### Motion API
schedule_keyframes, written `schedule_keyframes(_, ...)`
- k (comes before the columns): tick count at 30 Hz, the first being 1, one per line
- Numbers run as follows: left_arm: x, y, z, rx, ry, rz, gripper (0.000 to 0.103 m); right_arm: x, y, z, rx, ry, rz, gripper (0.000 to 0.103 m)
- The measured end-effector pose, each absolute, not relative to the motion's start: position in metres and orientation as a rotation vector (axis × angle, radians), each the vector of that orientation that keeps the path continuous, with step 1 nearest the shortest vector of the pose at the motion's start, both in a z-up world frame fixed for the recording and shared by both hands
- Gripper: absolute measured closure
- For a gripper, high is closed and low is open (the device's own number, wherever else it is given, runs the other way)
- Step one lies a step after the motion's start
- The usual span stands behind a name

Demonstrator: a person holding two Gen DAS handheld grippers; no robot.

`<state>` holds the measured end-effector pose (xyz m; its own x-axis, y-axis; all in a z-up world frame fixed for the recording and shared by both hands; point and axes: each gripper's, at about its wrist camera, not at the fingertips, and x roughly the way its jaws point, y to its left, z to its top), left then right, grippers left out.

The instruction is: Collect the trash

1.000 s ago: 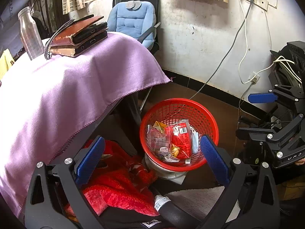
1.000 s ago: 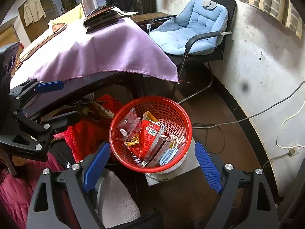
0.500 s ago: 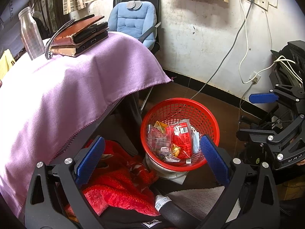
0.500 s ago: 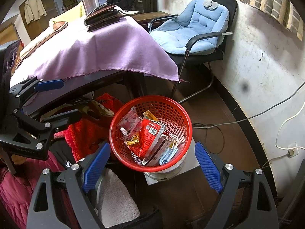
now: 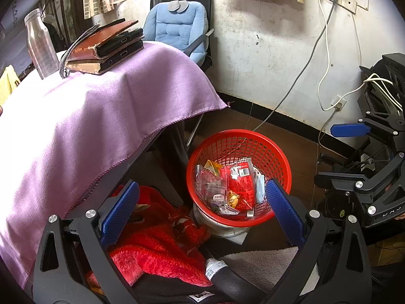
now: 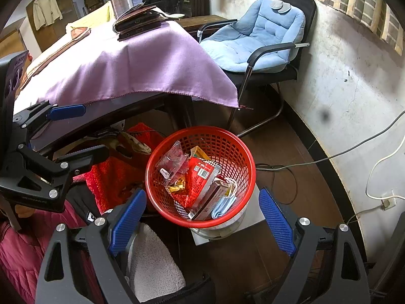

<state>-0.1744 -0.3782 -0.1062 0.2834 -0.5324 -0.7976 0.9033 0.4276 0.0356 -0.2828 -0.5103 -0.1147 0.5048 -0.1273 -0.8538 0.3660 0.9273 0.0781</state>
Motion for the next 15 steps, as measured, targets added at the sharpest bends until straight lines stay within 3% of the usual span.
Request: schedule_keyframes(15, -0.1729, -0.379, -0.1071, 0.55, 0.812, -1.03, 0.007, -0.283, -0.5097, -0.1144, 0.262, 1.002, -0.302, 0.014)
